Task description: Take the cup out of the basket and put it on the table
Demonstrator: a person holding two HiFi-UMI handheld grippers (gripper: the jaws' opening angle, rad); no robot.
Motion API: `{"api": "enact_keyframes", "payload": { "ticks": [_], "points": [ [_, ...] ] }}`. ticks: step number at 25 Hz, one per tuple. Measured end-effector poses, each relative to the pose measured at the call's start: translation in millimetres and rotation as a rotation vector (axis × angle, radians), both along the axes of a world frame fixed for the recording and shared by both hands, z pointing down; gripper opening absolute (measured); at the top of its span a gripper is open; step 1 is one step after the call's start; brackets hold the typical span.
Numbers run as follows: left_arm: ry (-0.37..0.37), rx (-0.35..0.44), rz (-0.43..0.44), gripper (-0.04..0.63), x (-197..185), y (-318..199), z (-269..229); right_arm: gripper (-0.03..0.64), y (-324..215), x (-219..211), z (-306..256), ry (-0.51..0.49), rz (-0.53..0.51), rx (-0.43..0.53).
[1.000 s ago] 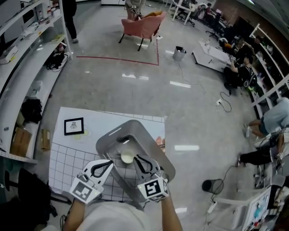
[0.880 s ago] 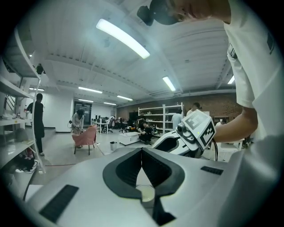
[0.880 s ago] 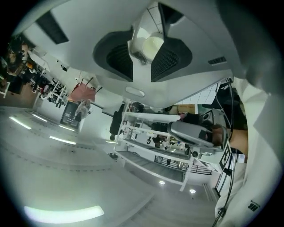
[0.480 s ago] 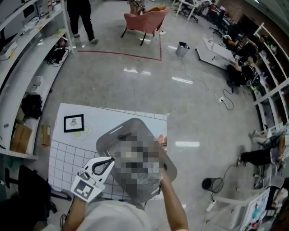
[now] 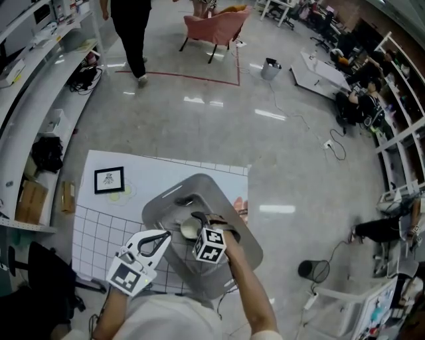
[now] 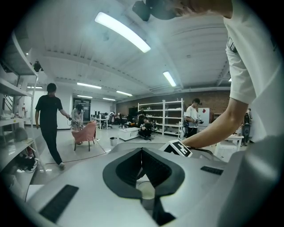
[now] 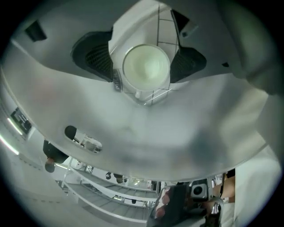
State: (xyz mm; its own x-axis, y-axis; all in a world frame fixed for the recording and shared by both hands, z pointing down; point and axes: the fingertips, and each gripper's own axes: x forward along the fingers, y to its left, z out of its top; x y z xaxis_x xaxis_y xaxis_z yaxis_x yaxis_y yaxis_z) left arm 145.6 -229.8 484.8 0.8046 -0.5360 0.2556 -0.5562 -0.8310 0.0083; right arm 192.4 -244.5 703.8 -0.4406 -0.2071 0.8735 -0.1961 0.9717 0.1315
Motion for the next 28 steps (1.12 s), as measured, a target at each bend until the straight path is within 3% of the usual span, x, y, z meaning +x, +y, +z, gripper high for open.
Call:
{"api": "enact_keyframes", "payload": {
  "ticks": [12, 28],
  "points": [
    [-0.022, -0.003, 0.033, 0.009, 7, 2, 5, 0.405, 2, -4, 42, 0.045, -0.015, -0.066],
    [-0.005, -0.018, 0.015, 0.009, 0, 11, 4, 0.41, 3, -2, 20, 0.053, 0.044, -0.068]
  ]
}}
